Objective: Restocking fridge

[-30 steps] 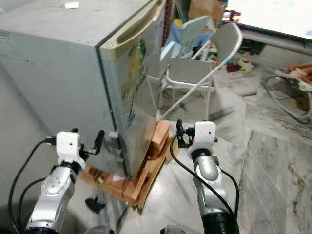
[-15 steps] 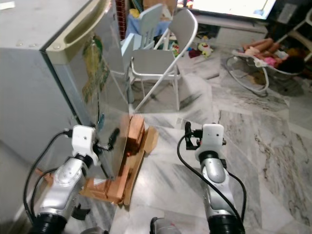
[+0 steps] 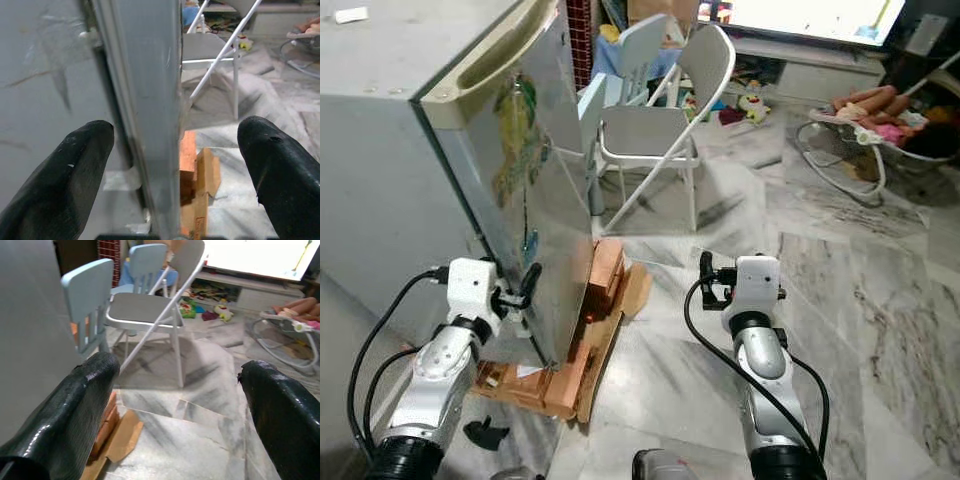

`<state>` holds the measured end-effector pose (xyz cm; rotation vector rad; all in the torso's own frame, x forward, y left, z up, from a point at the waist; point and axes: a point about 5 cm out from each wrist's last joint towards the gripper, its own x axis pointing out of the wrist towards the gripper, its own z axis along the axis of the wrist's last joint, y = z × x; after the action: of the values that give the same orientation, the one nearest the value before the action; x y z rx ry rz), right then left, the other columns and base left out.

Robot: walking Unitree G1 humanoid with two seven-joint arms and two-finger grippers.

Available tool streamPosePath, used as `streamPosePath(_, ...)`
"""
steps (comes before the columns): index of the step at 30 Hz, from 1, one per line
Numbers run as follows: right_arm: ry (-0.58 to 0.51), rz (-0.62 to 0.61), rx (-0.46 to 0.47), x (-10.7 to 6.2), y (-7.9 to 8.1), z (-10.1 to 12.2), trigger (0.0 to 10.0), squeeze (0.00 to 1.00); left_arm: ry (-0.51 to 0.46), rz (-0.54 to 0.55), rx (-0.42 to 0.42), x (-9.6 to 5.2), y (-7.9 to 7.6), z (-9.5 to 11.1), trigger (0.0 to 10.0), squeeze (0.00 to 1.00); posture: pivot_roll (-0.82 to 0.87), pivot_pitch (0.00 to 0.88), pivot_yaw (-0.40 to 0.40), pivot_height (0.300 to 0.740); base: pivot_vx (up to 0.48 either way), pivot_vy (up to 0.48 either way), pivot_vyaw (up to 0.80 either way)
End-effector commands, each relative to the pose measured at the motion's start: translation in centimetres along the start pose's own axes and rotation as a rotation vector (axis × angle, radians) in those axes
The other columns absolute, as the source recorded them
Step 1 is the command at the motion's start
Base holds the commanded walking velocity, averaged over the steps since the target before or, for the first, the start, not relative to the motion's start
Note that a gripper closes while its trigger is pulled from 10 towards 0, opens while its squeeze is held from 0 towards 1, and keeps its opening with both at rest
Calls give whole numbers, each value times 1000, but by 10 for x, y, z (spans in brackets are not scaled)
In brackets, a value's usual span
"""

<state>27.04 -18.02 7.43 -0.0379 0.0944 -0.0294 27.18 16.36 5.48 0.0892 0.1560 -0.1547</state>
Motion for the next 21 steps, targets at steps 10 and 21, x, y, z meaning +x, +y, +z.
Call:
streamPosePath(10,-9,4,4,2,0,5,10000,0,-12,-4,28,19,3,7,10000,0,24,0,-26,740,0,0,0)
streamPosePath(21,74,36,-25,-6,0,-8,10000,0,-49,-61,32,35,-1,19,10000,0,15,0,-20,740,0,0,0)
